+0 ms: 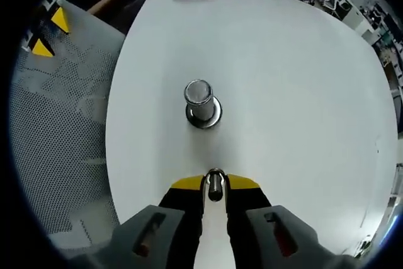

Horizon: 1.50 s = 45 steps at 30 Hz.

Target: Place the washer onto the threaded stud by aligning its center hole with the stud, sliding it down to the base, and recovering from edge contact or off-axis alignment until the washer reaches the visible bottom stop.

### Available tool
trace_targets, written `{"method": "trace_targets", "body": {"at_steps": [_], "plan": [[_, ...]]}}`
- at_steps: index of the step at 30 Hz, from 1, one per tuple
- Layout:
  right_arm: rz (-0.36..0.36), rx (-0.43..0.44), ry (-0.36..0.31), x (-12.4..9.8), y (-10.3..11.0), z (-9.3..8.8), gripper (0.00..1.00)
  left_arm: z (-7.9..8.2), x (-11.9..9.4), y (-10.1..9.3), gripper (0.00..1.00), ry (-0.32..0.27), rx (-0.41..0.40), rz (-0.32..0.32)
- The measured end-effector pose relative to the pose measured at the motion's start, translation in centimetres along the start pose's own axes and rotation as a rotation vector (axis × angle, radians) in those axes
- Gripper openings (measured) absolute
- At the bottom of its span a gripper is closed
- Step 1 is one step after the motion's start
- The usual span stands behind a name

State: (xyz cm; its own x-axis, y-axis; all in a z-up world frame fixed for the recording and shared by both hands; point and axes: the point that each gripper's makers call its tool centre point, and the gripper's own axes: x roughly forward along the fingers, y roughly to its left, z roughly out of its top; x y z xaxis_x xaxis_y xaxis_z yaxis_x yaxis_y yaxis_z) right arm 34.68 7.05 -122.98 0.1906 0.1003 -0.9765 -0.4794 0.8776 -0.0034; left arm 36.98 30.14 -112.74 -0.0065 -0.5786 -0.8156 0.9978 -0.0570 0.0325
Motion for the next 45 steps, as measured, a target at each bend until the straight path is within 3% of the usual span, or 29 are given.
{"method": "trace_targets", "body": {"at_steps": [6,11,20,24,32,38,45], "plan": [[-0.013,0.034,-0.032,-0.2,-0.4,0.1,0.25,0.0,0.0,0.0,0.17,0.000,-0.001,0.000],[-0.022,0.059,-0.040,-0.4,-0.6,-0.7,0.28,0.0,0.0,0.0,0.17,0.000,-0.001,0.000],[-0.031,0.110,-0.064,-1.1,-1.2,-2.8,0.28,0.0,0.0,0.0,0.17,0.000,-0.001,0.000],[-0.019,0.141,-0.111,-1.7,-1.2,-3.4,0.27,0.0,0.0,0.0,0.17,0.000,-0.001,0.000],[-0.052,0.186,-0.114,-2.3,-1.8,-5.5,0.27,0.0,0.0,0.0,0.17,0.001,-0.002,-0.001],[-0.089,0.240,-0.113,-2.2,-3.0,-6.9,0.26,-0.1,0.0,0.0,0.17,0.002,-0.003,-0.001],[-0.075,0.304,-0.128,-1.4,-3.8,-7.7,0.24,-0.1,0.0,0.0,0.17,0.004,-0.004,-0.001]]}}
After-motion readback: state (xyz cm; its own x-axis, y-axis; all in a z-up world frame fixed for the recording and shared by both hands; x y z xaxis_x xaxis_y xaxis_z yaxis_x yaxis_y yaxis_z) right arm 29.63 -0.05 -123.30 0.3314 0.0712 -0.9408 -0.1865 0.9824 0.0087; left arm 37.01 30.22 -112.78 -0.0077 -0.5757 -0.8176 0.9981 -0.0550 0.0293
